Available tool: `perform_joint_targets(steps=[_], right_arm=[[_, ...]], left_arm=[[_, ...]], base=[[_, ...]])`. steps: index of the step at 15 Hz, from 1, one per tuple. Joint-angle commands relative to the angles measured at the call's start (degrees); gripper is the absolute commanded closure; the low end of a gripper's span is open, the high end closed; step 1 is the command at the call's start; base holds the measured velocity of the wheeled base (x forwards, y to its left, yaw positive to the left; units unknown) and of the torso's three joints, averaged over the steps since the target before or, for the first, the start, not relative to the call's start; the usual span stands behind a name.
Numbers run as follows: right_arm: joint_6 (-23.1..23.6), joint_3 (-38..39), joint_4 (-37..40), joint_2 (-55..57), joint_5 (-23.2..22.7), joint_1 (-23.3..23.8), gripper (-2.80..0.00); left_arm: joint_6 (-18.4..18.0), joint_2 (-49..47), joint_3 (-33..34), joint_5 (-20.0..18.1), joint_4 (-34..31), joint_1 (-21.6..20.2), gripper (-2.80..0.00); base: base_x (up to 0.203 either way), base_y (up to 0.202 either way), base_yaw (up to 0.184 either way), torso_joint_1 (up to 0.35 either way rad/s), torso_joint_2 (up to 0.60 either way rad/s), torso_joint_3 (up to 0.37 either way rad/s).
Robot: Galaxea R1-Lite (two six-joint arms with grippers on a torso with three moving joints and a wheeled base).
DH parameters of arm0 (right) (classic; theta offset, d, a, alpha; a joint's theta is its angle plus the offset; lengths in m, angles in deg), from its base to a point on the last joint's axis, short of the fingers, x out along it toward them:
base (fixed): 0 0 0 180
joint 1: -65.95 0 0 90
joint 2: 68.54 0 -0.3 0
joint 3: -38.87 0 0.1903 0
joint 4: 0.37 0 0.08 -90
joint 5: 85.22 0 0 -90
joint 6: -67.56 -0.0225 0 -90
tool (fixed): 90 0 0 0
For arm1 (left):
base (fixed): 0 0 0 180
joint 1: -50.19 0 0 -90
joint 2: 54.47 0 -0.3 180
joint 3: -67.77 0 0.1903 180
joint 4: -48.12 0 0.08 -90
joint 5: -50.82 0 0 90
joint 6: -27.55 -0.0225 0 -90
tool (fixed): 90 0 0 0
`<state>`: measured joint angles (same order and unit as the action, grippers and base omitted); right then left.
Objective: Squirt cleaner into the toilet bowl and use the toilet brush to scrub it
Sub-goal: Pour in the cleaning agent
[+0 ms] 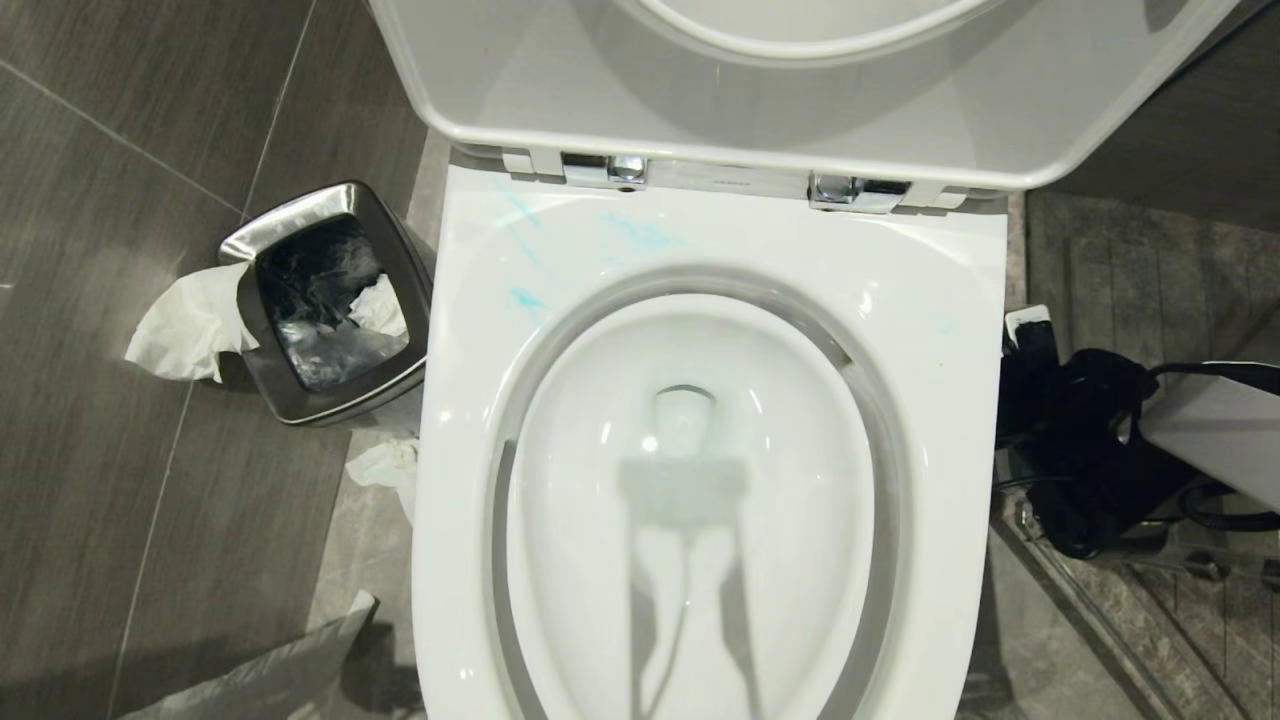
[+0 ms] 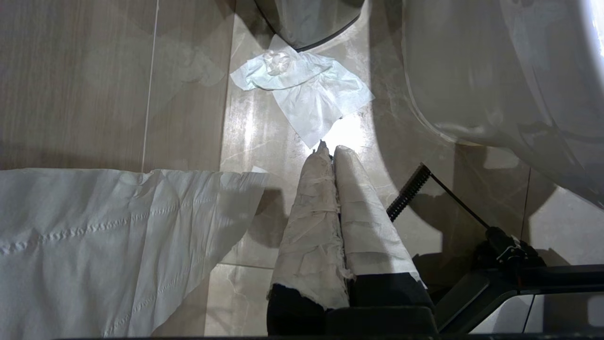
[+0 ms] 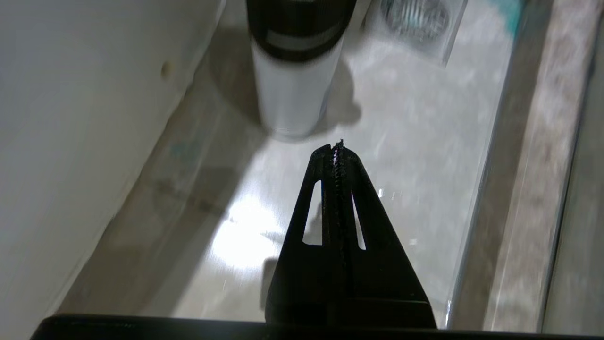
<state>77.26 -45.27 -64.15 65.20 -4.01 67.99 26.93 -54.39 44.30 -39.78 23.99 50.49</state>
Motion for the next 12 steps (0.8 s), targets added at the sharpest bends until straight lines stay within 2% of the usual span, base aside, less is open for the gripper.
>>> perform_joint_targets(steps=[1, 12], right_arm=[[-0.01, -3.88, -0.52, 2.03, -0.21, -0.67, 0.0], [1.48, -16.11, -0.52, 7.69, -1.51, -2.65, 0.0]], left_arm=[[0.01, -0.07, -0.07, -0.02, -0.02, 0.03, 0.0], [0.01, -0.07, -0.05, -0.02, -0.02, 0.05, 0.0]], base=[[0.0, 0.0, 0.0, 0.0, 0.0, 0.0], [0.0, 0.0, 0.0, 0.0, 0.0, 0.0]])
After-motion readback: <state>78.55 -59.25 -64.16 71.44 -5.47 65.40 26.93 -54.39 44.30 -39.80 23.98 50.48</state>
